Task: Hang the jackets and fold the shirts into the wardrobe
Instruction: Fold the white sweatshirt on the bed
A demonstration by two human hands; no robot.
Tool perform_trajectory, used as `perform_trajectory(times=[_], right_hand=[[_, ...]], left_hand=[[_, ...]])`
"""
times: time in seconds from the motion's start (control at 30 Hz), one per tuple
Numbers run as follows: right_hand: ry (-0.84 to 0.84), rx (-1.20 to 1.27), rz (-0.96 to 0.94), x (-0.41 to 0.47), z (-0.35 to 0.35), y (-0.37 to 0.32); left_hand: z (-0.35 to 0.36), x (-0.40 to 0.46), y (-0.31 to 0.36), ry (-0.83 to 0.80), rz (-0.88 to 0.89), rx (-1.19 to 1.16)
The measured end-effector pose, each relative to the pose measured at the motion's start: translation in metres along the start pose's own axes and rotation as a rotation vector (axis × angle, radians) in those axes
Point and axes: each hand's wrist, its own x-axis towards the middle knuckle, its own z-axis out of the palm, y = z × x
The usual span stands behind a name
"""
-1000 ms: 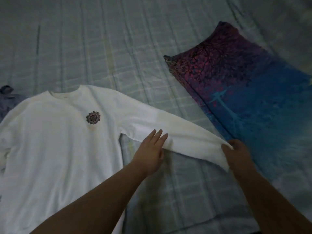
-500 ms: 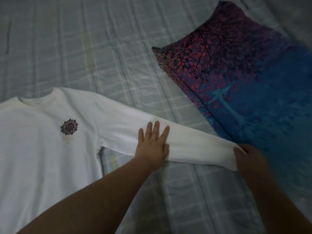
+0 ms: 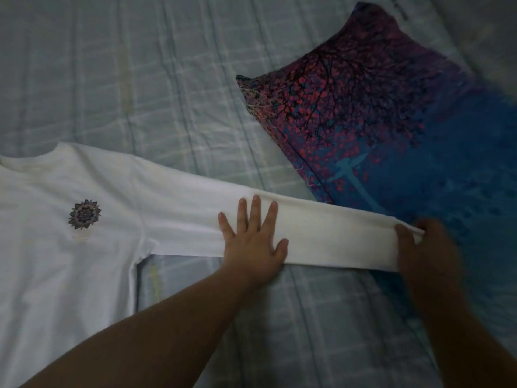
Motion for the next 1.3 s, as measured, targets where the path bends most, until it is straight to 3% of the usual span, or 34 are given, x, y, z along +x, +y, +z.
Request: perform_trajectory(times=[0.17, 0.33, 0.57, 0.7, 1.03, 1.3], right_hand=[[-0.058, -0.032, 0.068, 0.003, 0.015, -0.001], [-0.028, 0.072, 0.101, -0.008, -0.010, -0.027], [0.058, 0.283, -0.079, -0.076, -0.005, -0.126], [-0.019, 0.385, -0.136, -0.136, 0.022, -0.203], [-0.252, 0.372, -0.283, -0.295, 0.126, -0.392], [-0.362, 0.308, -0.429, -0.403, 0.221, -0.502]], left_hand=[[0.010, 0.009, 0.003, -0.044, -0.016, 0.041], [-0.004, 0.004, -0.003, -0.065, 0.014, -0.072], [-0.024, -0.042, -0.054, 0.284, 0.120, -0.168], [-0.043, -0.073, -0.121, 0.353, 0.124, -0.227], [-0.101, -0.167, -0.365, 0.352, -0.077, -0.254], [-0.097, -0.232, -0.525, 0.316, -0.229, -0.272]])
